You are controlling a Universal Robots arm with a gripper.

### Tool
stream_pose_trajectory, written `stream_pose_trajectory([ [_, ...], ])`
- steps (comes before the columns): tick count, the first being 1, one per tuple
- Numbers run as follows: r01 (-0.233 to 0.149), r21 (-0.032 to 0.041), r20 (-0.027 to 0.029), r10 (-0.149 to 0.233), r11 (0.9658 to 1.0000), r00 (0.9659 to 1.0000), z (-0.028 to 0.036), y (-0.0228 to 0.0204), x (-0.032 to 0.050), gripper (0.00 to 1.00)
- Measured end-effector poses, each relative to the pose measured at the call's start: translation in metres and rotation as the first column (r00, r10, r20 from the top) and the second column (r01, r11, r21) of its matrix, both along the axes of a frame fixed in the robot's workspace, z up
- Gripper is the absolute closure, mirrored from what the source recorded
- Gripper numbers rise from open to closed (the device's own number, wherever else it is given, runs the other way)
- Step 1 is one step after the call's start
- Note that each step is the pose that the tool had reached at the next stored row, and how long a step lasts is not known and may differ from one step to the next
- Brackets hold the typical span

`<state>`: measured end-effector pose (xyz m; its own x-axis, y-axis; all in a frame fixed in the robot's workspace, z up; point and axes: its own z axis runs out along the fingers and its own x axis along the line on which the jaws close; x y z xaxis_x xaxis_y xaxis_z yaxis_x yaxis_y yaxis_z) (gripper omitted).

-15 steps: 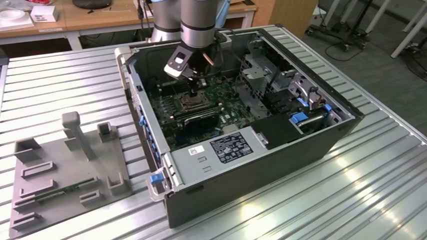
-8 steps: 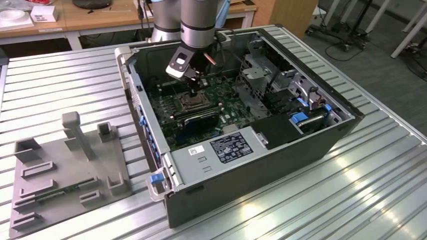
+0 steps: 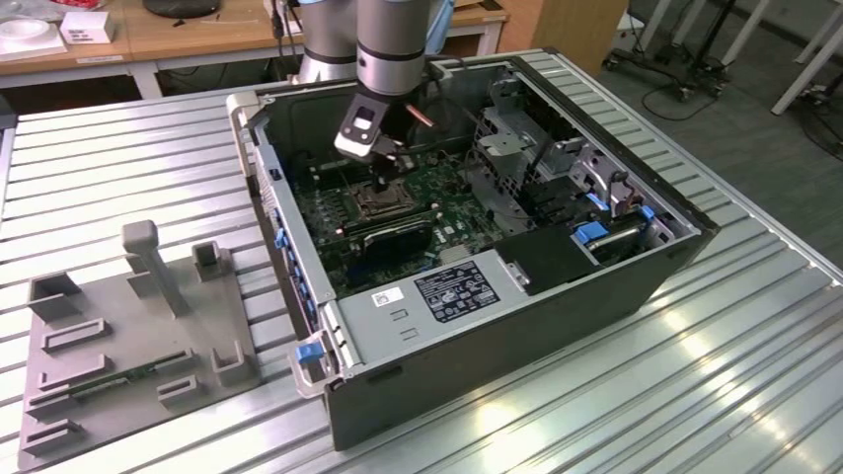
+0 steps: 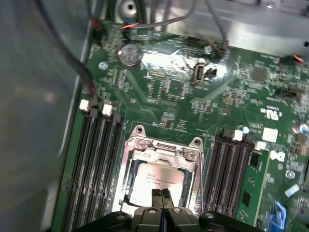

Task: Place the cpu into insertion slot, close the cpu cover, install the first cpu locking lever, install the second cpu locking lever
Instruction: 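Close the cpu cover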

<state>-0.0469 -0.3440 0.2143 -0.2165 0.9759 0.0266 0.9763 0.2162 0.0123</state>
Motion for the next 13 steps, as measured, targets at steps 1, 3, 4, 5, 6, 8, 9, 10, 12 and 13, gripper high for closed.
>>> stream_pose_trajectory([
  [1,-0.018,0.0,0.0,0.018,0.9998,0.9998,-0.0002,0.0,0.0,0.89],
  [3,-0.054,-0.0002,-0.0001,0.054,0.9985,0.9985,-0.0006,0.0,0.0,0.89],
  [4,-0.073,-0.0001,-0.0001,0.073,0.9973,0.9973,-0.0009,0.0,0.0,0.89],
  [5,-0.091,-0.0001,0.0,0.091,0.9959,0.9959,-0.0012,0.0,0.0,0.89],
  [6,-0.109,-0.0002,-0.0001,0.109,0.9941,0.9941,-0.0014,0.0,0.0,0.89],
  [8,-0.144,-0.0002,0.0,0.144,0.9895,0.9895,-0.002,0.0,0.0,0.89],
  [9,-0.162,-0.0001,-0.0001,0.162,0.9868,0.9868,-0.0022,0.0,0.0,0.89],
  [10,-0.18,-0.0002,-0.0001,0.18,0.9837,0.9837,-0.0025,0.0,0.0,0.89],
  [12,-0.217,-0.0001,0.0,0.217,0.9762,0.9762,-0.003,0.0,0.0,0.89],
  [13,-0.234,-0.0001,0.0,0.234,0.9721,0.9721,-0.0033,0.0,0.0,0.89],
])
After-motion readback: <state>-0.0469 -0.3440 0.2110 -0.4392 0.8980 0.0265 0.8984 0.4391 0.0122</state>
